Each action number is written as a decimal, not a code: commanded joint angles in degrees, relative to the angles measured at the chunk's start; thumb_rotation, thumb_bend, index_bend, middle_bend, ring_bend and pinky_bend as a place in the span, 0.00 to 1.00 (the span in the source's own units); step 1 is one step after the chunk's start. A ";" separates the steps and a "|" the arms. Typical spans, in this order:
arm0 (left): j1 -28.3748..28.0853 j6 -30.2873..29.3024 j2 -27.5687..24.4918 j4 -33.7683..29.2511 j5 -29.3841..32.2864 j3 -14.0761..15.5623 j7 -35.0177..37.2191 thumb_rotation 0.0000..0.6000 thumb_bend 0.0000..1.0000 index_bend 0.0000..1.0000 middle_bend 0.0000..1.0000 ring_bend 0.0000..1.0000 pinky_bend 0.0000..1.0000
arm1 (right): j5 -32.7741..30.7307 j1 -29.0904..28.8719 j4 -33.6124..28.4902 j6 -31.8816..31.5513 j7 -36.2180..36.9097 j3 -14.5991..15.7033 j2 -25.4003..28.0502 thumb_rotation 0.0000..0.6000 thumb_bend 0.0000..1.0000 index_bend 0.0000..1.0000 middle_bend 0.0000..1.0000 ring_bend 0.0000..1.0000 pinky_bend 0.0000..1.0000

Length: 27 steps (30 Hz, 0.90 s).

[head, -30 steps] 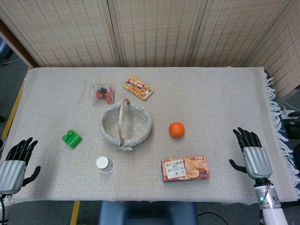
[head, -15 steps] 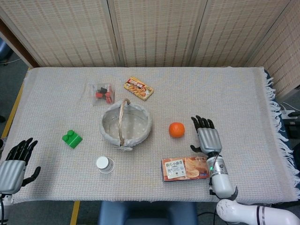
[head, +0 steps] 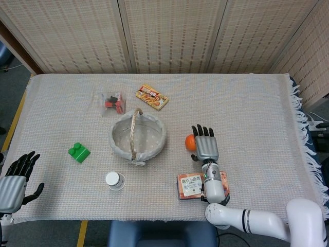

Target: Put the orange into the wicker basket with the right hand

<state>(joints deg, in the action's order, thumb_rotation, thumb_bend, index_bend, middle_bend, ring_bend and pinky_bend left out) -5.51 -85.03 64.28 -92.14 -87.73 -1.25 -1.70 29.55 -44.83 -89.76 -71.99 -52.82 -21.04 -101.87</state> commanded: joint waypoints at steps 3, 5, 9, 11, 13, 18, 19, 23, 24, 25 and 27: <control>-0.02 0.15 -0.19 -0.23 0.06 0.05 0.43 1.00 0.35 0.00 0.00 0.00 0.11 | -2.12 -1.82 5.35 1.43 -0.24 0.71 -3.23 1.00 0.13 0.00 0.00 0.00 0.01; 0.01 0.14 -0.25 -0.32 0.03 0.08 0.60 1.00 0.35 0.00 0.00 0.00 0.11 | -1.96 -2.41 7.68 2.29 0.50 0.65 -4.43 1.00 0.13 0.00 0.00 0.00 0.02; 0.03 0.33 -0.41 -0.50 0.31 0.08 1.12 1.00 0.35 0.00 0.00 0.00 0.11 | -2.42 -4.01 14.07 4.34 1.45 0.26 -7.66 1.00 0.13 0.03 0.00 0.00 0.05; -0.02 0.47 -0.47 -0.51 0.46 0.02 1.31 1.00 0.35 0.00 0.00 0.00 0.11 | -2.44 -4.55 16.76 5.03 1.95 0.14 -9.07 1.00 0.13 0.08 0.02 0.01 0.10; -0.06 0.61 -0.60 -0.54 0.54 0.00 1.54 1.00 0.35 0.00 0.00 0.00 0.11 | -1.17 -5.03 19.45 4.96 2.99 0.22 -10.66 1.00 0.15 0.12 0.15 0.12 0.24; -0.06 0.72 -0.81 -0.59 0.44 0.13 1.90 1.00 0.35 0.00 0.00 0.00 0.11 | 5.24 -4.48 20.95 3.99 7.85 1.39 -11.95 1.00 0.23 0.15 0.59 0.64 0.76; -0.07 0.74 -0.82 -0.62 0.43 0.14 1.89 1.00 0.35 0.00 0.00 0.00 0.11 | 6.55 -4.19 20.52 3.62 8.70 1.66 -11.67 1.00 0.24 0.16 0.62 0.67 0.78; -0.01 0.65 -0.79 -0.74 0.36 0.18 1.78 1.00 0.35 0.00 0.00 0.00 0.12 | 10.68 -2.59 15.25 1.52 11.81 1.18 -8.71 1.00 0.25 0.18 0.66 0.71 0.78; -0.01 0.68 -0.79 -0.78 0.37 0.20 1.75 1.00 0.35 0.00 0.00 0.00 0.12 | 11.35 -2.24 13.55 0.93 12.21 0.86 -7.76 1.00 0.26 0.19 0.66 0.71 0.78; -0.03 0.74 -0.80 -0.82 0.39 0.21 1.68 1.00 0.35 0.00 0.00 0.00 0.11 | 12.03 -1.91 11.71 0.30 12.54 0.51 -6.73 1.00 0.26 0.20 0.66 0.71 0.78; -0.06 0.81 -0.82 -0.88 0.35 0.25 1.59 1.00 0.35 0.00 0.00 0.00 0.11 | 13.55 -1.16 6.83 -1.26 12.79 -0.32 -4.01 1.00 0.26 0.21 0.66 0.71 0.78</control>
<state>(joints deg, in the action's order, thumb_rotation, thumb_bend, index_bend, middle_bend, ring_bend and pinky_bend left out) -5.57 -84.23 63.47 -93.01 -87.40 -0.99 -0.11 40.41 -47.41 -76.92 -70.81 -41.30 -20.28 -109.60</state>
